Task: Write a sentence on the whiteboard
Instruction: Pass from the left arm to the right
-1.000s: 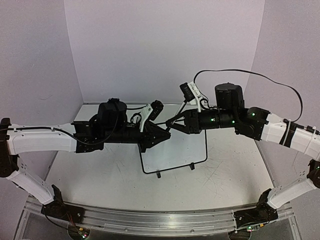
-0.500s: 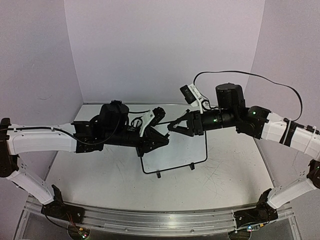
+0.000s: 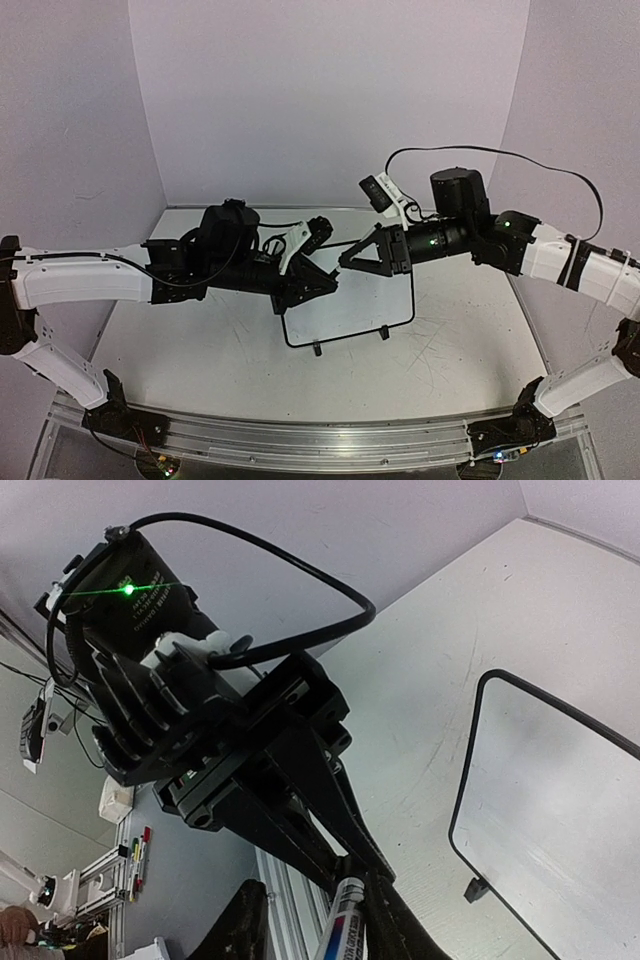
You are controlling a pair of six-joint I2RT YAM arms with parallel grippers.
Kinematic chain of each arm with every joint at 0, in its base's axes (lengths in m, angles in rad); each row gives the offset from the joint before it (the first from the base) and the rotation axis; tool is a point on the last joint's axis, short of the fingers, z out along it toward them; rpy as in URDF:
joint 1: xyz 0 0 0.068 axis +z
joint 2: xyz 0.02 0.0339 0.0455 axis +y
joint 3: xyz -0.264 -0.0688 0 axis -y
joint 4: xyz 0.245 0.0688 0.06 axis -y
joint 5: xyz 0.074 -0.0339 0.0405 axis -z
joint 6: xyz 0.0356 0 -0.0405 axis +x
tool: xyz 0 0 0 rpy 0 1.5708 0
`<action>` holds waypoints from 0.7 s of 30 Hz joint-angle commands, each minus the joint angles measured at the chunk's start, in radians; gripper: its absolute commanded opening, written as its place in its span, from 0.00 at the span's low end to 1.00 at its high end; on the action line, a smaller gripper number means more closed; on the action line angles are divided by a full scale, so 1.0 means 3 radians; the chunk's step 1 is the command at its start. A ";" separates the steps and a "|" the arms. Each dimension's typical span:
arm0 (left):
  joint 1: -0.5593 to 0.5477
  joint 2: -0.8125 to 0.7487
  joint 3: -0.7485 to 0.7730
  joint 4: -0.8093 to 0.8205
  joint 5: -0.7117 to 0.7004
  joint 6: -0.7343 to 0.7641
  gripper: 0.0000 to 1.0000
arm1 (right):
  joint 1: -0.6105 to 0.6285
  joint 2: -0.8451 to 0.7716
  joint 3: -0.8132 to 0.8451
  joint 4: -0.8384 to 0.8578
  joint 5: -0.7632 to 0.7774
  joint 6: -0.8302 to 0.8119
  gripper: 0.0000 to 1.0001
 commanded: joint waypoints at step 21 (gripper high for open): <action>0.0013 -0.0019 0.0219 -0.0059 0.0005 0.0071 0.00 | 0.0008 -0.0032 0.0009 -0.0012 0.0098 -0.0079 0.31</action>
